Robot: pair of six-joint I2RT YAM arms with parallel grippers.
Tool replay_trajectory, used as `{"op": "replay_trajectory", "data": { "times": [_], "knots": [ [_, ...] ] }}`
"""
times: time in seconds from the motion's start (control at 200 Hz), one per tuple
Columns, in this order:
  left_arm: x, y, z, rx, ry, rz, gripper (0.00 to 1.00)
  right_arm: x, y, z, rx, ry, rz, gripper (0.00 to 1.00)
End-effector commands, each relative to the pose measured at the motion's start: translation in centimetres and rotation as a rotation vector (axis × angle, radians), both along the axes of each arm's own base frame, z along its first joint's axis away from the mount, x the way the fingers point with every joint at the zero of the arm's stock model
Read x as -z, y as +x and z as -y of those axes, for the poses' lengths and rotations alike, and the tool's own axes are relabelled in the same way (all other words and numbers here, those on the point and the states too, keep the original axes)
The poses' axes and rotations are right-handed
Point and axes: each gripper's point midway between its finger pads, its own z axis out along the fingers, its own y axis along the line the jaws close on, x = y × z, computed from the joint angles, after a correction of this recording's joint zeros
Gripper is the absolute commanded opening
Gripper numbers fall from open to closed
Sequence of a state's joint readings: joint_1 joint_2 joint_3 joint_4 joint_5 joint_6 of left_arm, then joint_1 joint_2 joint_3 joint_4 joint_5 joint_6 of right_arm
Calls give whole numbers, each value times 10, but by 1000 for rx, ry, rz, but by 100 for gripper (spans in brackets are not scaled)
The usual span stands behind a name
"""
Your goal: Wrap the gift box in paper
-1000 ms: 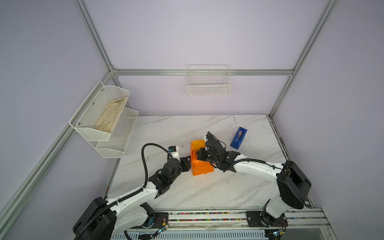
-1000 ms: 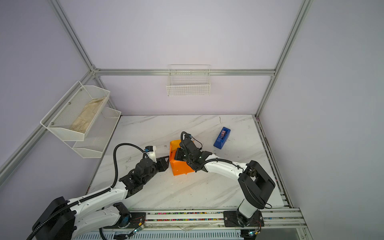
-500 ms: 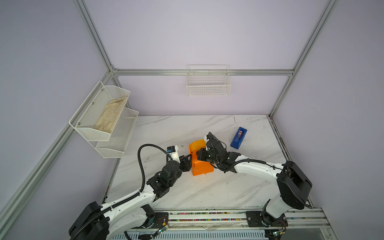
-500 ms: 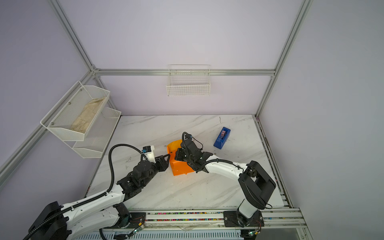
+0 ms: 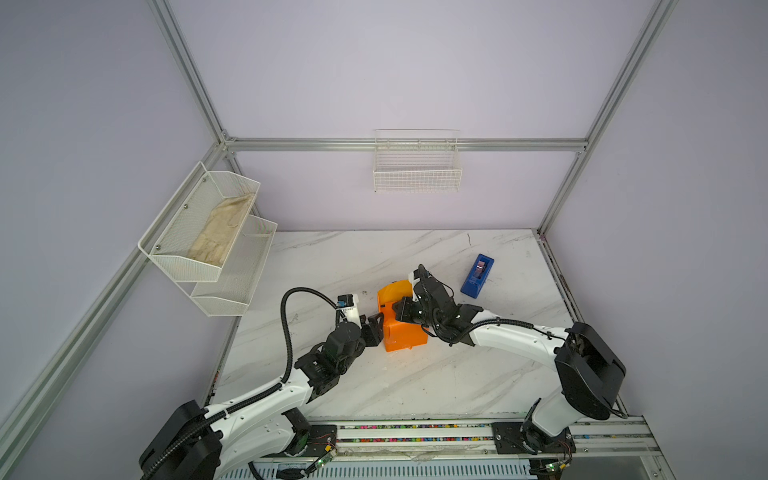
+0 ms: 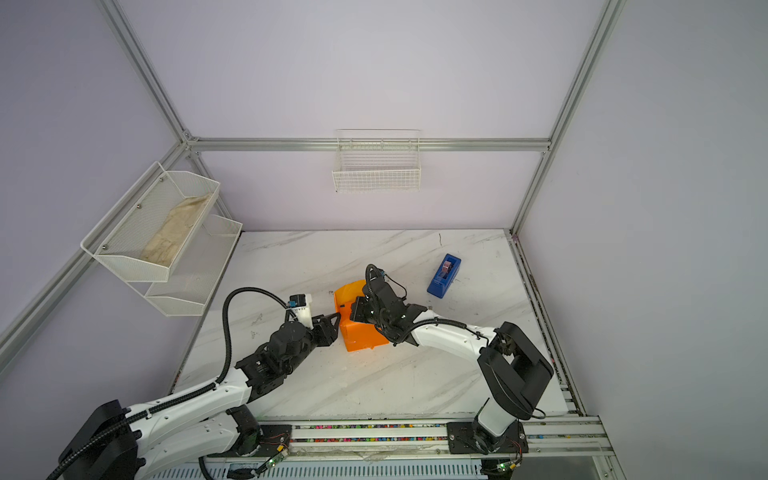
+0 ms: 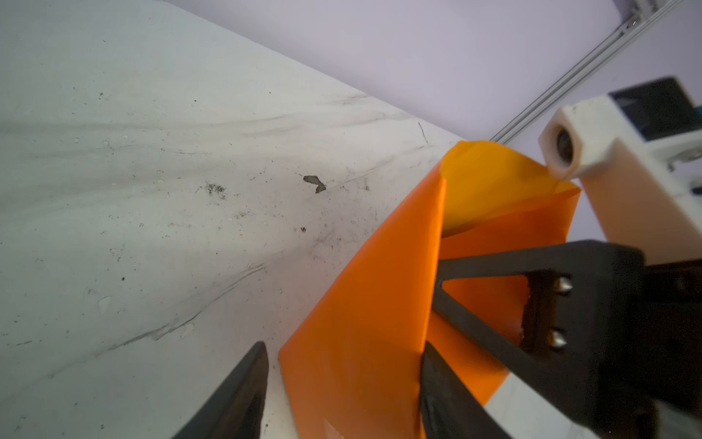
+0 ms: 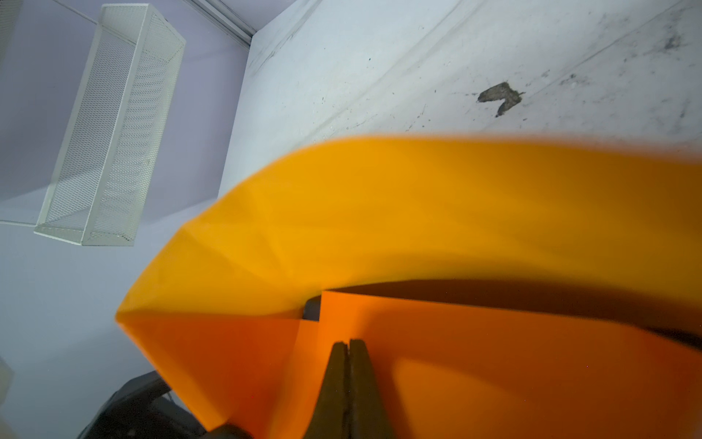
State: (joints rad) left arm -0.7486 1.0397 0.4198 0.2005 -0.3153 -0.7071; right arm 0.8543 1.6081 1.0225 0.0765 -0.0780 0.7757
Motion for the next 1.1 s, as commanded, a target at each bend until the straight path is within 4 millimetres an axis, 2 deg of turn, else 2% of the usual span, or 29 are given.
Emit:
{"op": "replay_trajectory", "data": {
  "times": [0.0, 0.24, 0.38, 0.52, 0.65, 0.805, 0.86, 0.99, 1.095],
  "knots": [
    [-45, 14, 19, 41, -26, 92, 51, 50, -19, 25, 10, -136, -125, 0],
    [-66, 23, 28, 72, 24, 140, 29, 49, -20, 26, 13, -132, -129, 0],
    [-74, 29, 32, 82, 56, 168, 10, 46, -18, 28, 34, -129, -132, 0],
    [-81, 40, 30, 75, 89, 179, 0, 46, -19, 27, 56, -110, -150, 0],
    [-88, 56, 27, 102, 88, 183, 0, 40, -16, 23, 99, -71, -159, 0],
    [-90, 72, 27, 159, 70, 167, 0, 42, -8, 22, 147, -48, -156, 0],
    [-89, 73, 27, 168, 65, 160, 6, 45, -5, 23, 163, -54, -151, 0],
    [-90, 68, 18, 143, 63, 148, 29, 49, 2, 30, 190, -65, -148, 0],
    [-86, 63, -3, 66, 53, 129, 33, 49, 3, 30, 189, -64, -148, 0]
  ]
}}
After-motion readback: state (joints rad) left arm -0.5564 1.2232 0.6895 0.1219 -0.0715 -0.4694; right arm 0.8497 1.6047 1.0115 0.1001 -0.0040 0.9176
